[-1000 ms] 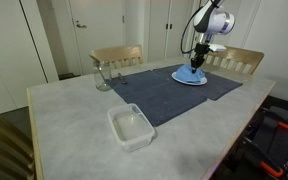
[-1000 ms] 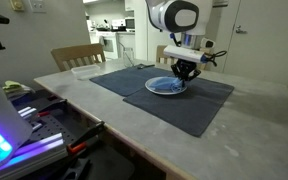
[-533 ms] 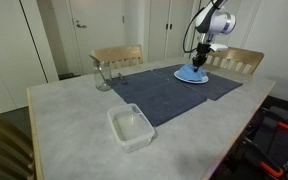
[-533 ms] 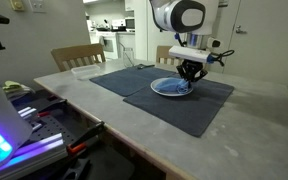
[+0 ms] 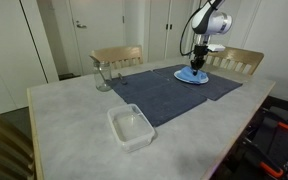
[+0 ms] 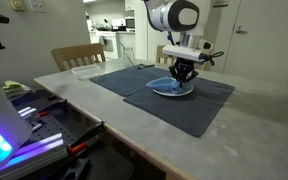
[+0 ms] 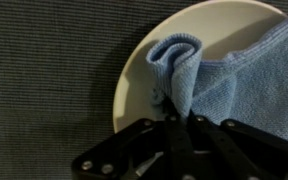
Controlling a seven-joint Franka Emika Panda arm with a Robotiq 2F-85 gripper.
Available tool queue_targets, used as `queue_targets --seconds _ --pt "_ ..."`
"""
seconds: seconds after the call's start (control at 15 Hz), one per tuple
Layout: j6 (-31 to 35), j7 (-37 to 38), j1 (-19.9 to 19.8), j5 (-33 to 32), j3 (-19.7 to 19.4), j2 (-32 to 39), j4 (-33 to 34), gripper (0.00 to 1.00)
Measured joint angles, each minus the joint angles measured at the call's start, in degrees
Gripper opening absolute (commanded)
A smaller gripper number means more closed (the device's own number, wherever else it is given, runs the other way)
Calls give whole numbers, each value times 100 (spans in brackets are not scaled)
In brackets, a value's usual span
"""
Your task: Use the cloth to wipe the plate
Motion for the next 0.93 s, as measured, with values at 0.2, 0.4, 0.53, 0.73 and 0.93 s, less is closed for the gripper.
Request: queue_targets --seconds 0.2,0.4,0.53,0.73,0.93 --pt "-161 4 14 47 157 -17 -11 2" --pt "-438 5 19 194 345 -27 -5 2" --pt "-626 5 23 286 428 -27 4 2" --pt "-856 5 28 371 446 -26 24 2" --pt "-935 5 24 377 415 -23 44 2"
